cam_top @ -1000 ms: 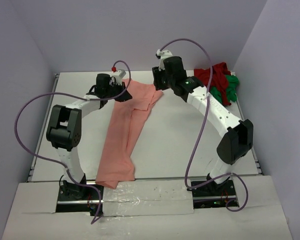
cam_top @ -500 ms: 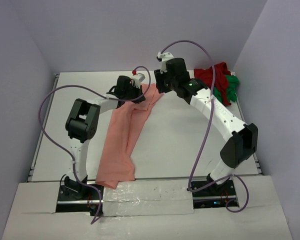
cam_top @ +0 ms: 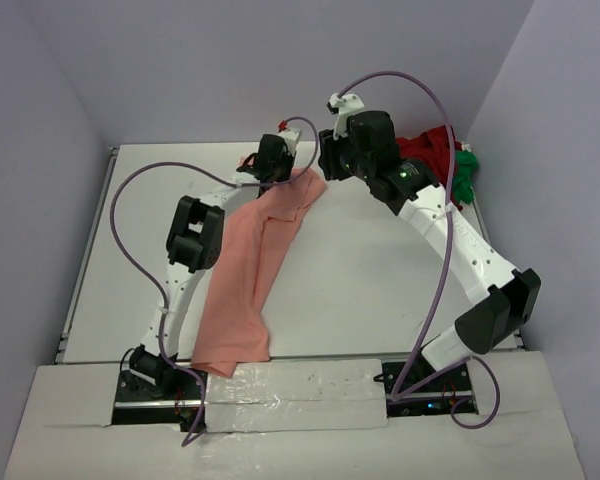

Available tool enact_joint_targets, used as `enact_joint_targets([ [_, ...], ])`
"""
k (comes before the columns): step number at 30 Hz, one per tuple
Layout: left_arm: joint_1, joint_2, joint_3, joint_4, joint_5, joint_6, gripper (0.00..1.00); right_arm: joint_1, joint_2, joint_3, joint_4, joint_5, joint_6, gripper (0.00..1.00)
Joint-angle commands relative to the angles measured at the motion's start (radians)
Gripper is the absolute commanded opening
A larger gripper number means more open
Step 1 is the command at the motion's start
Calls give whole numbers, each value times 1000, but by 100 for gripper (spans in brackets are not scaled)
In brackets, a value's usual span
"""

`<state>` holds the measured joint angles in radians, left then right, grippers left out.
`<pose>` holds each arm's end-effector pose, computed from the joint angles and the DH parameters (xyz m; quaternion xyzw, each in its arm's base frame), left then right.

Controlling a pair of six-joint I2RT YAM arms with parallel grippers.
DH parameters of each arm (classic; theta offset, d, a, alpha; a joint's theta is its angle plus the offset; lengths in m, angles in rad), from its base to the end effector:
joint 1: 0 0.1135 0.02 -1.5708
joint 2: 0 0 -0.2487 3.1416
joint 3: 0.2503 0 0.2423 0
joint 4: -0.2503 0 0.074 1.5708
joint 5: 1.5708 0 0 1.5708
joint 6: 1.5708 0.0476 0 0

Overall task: Fold and stack the t-shirts
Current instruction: Fold the tshirt

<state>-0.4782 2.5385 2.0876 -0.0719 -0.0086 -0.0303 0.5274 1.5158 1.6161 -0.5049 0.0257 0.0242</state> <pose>0.5041 -0.2608 0.1456 0.1902 0.8447 -0.1222 0.4852 0.2993 0.1729 0.3972 -0.2009 0.8102 0.1396 0.5327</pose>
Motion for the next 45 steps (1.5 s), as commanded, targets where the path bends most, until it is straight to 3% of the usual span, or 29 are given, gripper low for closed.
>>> enact_joint_targets([
  [1,-22,45,109,-153,-125,20,0,-10,-62,21,-1,-6,-13,45],
  [8,-36,92,178,-357,-183,20,0,-23,-74,28,-11,-7,-6,45],
  [12,-14,51,71,-274,-221,62,0,-30,-80,5,-1,-27,8,45],
  [17,53,80,126,-221,-291,41,0,-38,-95,11,-7,-64,20,45],
  [20,76,118,221,-236,-240,-3,0,-43,-117,10,-9,-72,25,45],
  [26,125,114,198,-7,-312,-14,0,-53,-160,-10,-9,-99,39,45],
  [32,171,195,341,63,-300,-45,0,-75,-169,-36,-1,-127,54,45],
  [37,167,152,293,149,-286,-31,0,-81,-170,-68,20,-145,60,45],
  [39,164,85,266,141,-295,-23,12,-83,-164,-103,34,-171,48,53],
  [41,162,4,204,150,-304,-29,56,-83,-151,-130,43,-208,31,60],
  [42,162,-100,118,156,-294,-14,74,-83,-122,-127,39,-214,26,63],
  [43,162,-159,64,168,-295,-10,84,-81,-106,-121,11,-216,13,66],
  [45,167,-362,-83,153,-278,-2,89,-81,-73,-98,-18,-214,-9,68],
])
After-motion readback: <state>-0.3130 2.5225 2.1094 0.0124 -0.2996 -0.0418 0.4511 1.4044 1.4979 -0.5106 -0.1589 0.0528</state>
